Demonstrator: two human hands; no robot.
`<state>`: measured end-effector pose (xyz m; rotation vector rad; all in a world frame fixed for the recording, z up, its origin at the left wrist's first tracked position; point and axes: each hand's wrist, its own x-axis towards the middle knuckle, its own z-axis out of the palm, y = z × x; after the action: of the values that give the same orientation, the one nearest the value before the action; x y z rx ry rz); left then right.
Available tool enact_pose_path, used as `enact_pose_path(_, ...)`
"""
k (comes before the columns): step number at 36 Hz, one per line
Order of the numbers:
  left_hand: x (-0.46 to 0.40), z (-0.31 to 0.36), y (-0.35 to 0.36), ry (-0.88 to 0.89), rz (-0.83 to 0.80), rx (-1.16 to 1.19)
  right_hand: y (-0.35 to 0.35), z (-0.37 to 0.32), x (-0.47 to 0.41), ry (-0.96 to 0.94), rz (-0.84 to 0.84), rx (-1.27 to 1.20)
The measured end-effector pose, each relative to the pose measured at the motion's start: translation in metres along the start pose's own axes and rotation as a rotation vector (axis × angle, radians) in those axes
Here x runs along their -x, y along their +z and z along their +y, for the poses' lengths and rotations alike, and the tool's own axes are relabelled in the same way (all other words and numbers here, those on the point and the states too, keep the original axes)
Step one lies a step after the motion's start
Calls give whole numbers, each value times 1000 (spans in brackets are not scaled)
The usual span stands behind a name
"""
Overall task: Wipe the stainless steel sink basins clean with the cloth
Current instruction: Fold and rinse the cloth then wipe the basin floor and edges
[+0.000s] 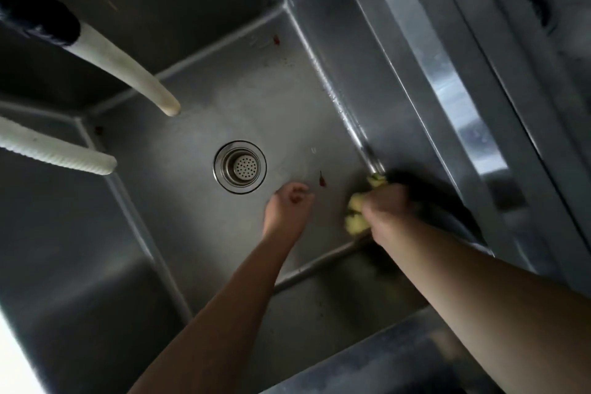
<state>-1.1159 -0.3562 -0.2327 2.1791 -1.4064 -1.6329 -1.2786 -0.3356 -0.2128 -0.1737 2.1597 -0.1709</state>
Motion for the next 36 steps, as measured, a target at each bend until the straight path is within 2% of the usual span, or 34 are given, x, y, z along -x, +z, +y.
enact_pose_path(5, -29, 23, 37, 67, 44, -297, 11, 3, 5, -31, 200, 218)
enact_pose_path(7, -37, 28, 50, 78, 82, -413, 20, 0, 10, 35, 239, 153)
enact_pose_path(10, -44, 31, 57, 82, 111, -455, 33, -2, 13, 72, 313, 23)
enact_pose_path(15, -32, 23, 46, 51, 95, -415, 42, 6, -4, 5, 318, 69)
enact_pose_path(19, -20, -3, 16, -16, 164, -333, 44, 6, -18, -146, 213, -5)
enact_pose_path(21, -15, -21, -1, -49, 157, -317, 48, 0, -20, -206, 265, -6)
enact_pose_path(23, -6, -39, -15, -71, 74, -357, 53, -12, -18, -255, 324, 5)
enact_pose_path(27, 17, -70, -30, -28, -74, -414, 65, -37, -15, -353, 330, 130)
enact_pose_path(31, 34, -91, -39, 52, -223, -272, 84, -48, -6, -527, 353, 158)
enact_pose_path(36, 35, -104, -71, 69, 14, -26, 106, -32, 1, -570, 247, 254)
